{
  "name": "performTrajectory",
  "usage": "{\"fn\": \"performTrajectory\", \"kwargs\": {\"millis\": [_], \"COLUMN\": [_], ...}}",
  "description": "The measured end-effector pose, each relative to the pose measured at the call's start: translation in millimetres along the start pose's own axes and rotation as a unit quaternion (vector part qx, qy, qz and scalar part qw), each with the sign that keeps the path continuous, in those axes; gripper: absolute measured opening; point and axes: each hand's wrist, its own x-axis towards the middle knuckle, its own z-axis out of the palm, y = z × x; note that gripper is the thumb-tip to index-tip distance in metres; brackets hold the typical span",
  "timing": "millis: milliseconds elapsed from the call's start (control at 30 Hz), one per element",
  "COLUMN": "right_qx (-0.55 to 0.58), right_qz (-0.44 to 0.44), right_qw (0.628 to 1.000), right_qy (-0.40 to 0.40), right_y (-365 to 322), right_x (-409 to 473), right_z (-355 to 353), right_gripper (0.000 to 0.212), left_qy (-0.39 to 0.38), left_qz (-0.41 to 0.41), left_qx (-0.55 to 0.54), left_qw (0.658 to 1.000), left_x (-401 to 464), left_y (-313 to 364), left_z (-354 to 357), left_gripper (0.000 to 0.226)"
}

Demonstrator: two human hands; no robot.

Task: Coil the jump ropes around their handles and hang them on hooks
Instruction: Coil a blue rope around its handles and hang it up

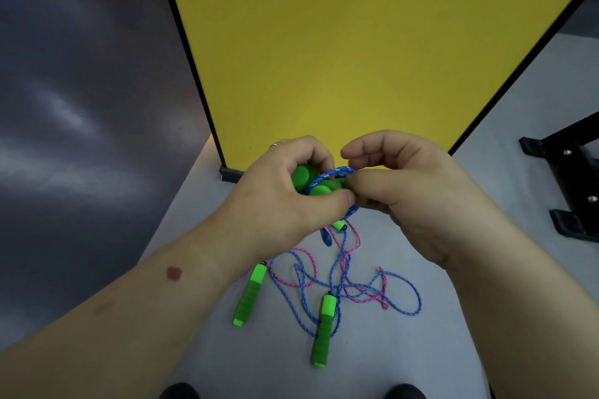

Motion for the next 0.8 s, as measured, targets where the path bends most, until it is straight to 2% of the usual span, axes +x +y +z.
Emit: {"fn": "performTrajectory", "kwargs": {"millis": [67,233,400,500,700,800], "right_qx": [-0.008,-0.047,-0.097,-0.111,-0.088,-0.064], "right_qz": [-0.016,-0.048,-0.08,-0.072,-0.044,-0.032], "right_qw": [1.0,0.997,0.991,0.99,0.99,0.994], "right_qy": [-0.008,0.029,0.033,0.045,0.097,0.086], "right_y": [2,3,-3,-1,4,6], "right_x": [0,-2,-8,-8,-4,-1], "right_z": [2,9,9,8,11,6], "right_gripper": [0.033,0.018,0.024,0.027,0.027,0.024], "left_qy": [0.004,-0.002,-0.006,0.028,0.04,0.045], "left_qz": [0.004,0.027,0.065,0.079,0.074,0.085], "left_qx": [-0.03,-0.069,0.07,0.049,-0.012,-0.038], "left_qw": [1.0,0.997,0.995,0.995,0.996,0.995], "left_x": [0,-1,-4,-5,-6,-6], "left_y": [-1,-2,3,5,8,10], "left_z": [2,0,3,4,2,1], "left_gripper": [0.026,0.035,0.049,0.054,0.045,0.038]}}
